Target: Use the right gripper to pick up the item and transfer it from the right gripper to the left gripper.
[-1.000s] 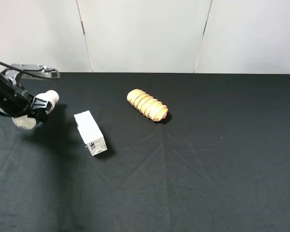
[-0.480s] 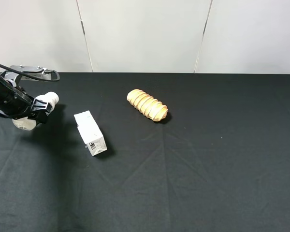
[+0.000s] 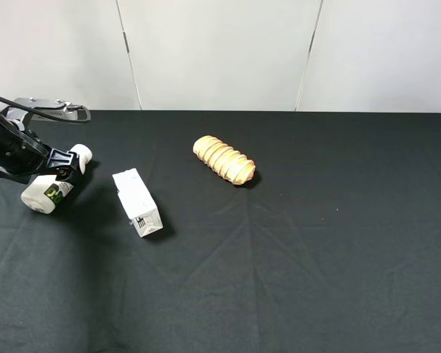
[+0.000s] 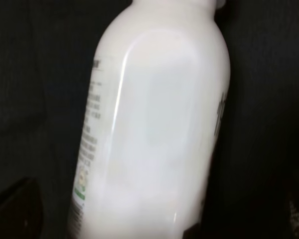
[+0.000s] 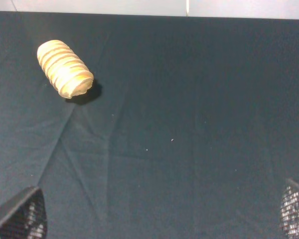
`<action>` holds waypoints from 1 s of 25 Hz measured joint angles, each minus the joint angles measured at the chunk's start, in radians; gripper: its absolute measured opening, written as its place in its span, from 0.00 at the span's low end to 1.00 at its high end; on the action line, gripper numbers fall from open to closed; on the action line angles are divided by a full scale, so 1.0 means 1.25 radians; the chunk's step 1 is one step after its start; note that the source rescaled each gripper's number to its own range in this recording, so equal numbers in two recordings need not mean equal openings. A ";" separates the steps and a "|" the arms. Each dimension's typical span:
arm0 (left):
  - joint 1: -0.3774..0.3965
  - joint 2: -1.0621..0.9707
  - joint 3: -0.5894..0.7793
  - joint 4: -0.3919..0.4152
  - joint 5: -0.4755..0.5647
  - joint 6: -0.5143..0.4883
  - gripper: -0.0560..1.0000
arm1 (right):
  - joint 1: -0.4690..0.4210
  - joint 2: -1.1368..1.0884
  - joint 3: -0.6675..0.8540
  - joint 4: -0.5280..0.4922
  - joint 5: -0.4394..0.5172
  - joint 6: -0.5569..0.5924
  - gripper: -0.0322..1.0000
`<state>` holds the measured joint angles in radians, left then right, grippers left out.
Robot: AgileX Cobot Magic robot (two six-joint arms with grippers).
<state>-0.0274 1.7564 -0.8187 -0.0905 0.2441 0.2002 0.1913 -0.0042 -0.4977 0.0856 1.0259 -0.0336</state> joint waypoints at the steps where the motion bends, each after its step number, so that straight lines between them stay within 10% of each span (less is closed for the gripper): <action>1: 0.000 0.000 0.000 0.000 0.000 0.000 0.97 | 0.000 0.000 0.000 0.000 0.000 0.000 1.00; 25: 0.000 -0.260 -0.001 0.003 0.115 0.015 1.00 | 0.000 0.000 0.000 0.000 0.000 0.000 1.00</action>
<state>-0.0274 1.4319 -0.8196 -0.0870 0.3877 0.2190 0.1913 -0.0042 -0.4977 0.0856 1.0259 -0.0336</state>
